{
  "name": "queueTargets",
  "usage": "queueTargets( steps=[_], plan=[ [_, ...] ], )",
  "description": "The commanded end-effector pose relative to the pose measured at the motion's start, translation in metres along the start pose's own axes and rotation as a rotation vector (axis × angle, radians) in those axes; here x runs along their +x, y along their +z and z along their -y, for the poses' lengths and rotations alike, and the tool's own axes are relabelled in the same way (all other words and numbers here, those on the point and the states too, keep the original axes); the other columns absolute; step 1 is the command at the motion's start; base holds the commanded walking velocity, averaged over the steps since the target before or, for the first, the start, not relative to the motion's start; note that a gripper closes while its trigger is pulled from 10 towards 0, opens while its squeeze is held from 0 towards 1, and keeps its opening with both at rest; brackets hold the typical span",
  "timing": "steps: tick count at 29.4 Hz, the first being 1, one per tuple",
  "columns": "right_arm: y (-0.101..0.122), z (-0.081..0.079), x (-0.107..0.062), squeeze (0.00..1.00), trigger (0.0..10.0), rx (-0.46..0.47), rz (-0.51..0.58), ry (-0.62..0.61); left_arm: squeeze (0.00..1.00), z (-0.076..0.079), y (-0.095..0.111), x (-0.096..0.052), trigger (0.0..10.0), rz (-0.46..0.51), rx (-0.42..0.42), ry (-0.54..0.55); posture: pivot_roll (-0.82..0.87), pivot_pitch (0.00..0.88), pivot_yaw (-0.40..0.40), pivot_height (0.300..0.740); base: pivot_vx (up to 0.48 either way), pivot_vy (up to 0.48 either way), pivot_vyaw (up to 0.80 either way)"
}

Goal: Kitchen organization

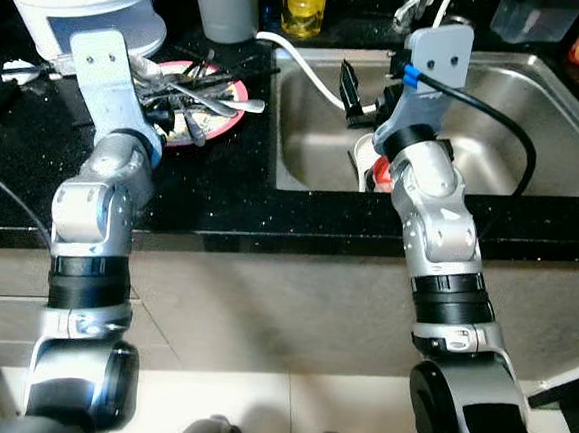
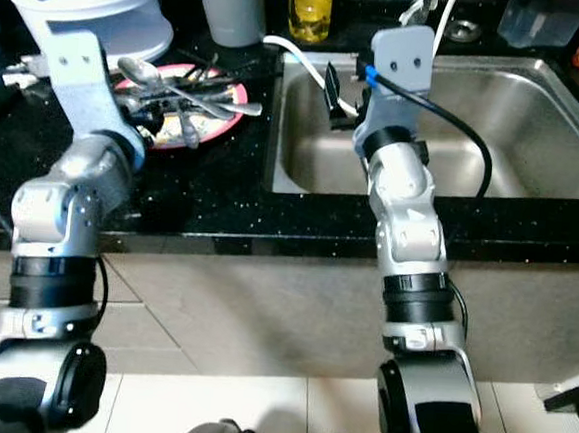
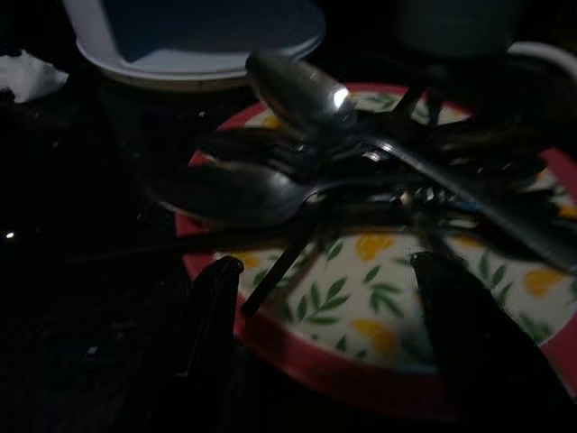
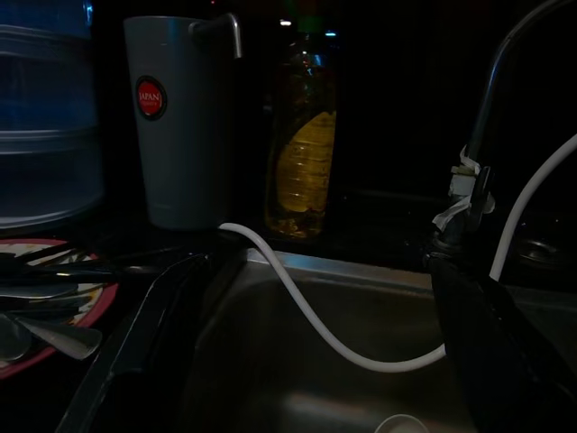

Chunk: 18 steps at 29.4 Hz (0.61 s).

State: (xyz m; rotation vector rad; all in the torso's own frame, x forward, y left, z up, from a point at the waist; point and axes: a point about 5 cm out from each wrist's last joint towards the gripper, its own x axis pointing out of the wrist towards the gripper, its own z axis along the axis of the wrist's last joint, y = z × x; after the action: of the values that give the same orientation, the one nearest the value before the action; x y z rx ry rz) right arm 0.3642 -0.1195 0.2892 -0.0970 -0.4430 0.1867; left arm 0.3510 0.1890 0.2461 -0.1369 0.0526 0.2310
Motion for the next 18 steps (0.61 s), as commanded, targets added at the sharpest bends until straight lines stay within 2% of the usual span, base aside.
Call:
queueTargets(
  steps=[1,5,6,8,9,11,12,13,15,16,18],
  plan=[
    [0.000,-0.004,0.001,0.00,10.0,0.012,-0.003,0.019,0.00,-0.019,-0.009,0.003,8.9,-0.040,0.034,0.048,0.09,0.096,0.069,0.740,0.000,0.000,0.00],
    [0.000,-0.004,0.001,0.00,10.0,0.011,-0.004,0.019,0.00,-0.024,-0.011,0.004,9.4,-0.052,0.036,0.053,0.09,0.094,0.070,0.740,0.000,0.000,0.00],
    [0.000,-0.004,0.000,0.00,10.0,0.011,-0.004,0.019,0.00,-0.026,-0.011,0.005,9.8,-0.059,0.043,0.046,0.08,0.090,0.071,0.740,0.000,0.000,0.00],
    [0.000,-0.004,0.000,0.00,10.0,0.011,-0.004,0.019,0.00,-0.028,-0.012,0.005,9.9,-0.064,0.050,0.035,0.08,0.089,0.071,0.740,0.000,0.000,0.00],
    [0.001,-0.004,0.000,0.00,10.0,0.011,-0.003,0.019,0.00,-0.028,-0.013,0.007,8.6,-0.073,0.058,0.017,0.08,0.089,0.071,0.740,0.000,0.000,0.00],
    [0.001,-0.004,0.000,0.00,10.0,0.011,-0.003,0.018,0.00,-0.028,-0.013,0.008,8.6,-0.078,0.063,0.005,0.08,0.089,0.070,0.740,0.000,0.000,0.00],
    [0.001,-0.003,0.000,0.00,10.0,0.010,-0.003,0.017,0.00,-0.028,-0.014,0.009,6.4,-0.083,0.070,-0.011,0.08,0.092,0.069,0.740,0.000,0.000,0.00],
    [0.001,-0.003,0.000,0.00,10.0,0.010,-0.003,0.016,0.00,-0.028,-0.014,0.010,2.8,-0.086,0.075,-0.021,0.08,0.092,0.069,0.740,0.000,0.000,0.00],
    [0.001,-0.003,0.000,0.00,10.0,0.010,-0.003,0.016,0.00,-0.028,-0.015,0.012,2.8,-0.087,0.083,-0.024,0.08,0.093,0.070,0.740,0.000,0.000,0.00],
    [0.002,-0.003,0.000,0.00,10.0,0.010,-0.002,0.015,0.00,-0.027,-0.016,0.013,0.0,-0.090,0.094,-0.040,0.08,0.097,0.070,0.740,0.000,0.000,0.00],
    [0.002,-0.003,0.000,0.00,10.0,0.010,-0.002,0.015,0.00,-0.027,-0.018,0.015,0.0,-0.093,0.108,-0.053,0.08,0.098,0.070,0.740,0.000,0.000,0.00]
  ],
)
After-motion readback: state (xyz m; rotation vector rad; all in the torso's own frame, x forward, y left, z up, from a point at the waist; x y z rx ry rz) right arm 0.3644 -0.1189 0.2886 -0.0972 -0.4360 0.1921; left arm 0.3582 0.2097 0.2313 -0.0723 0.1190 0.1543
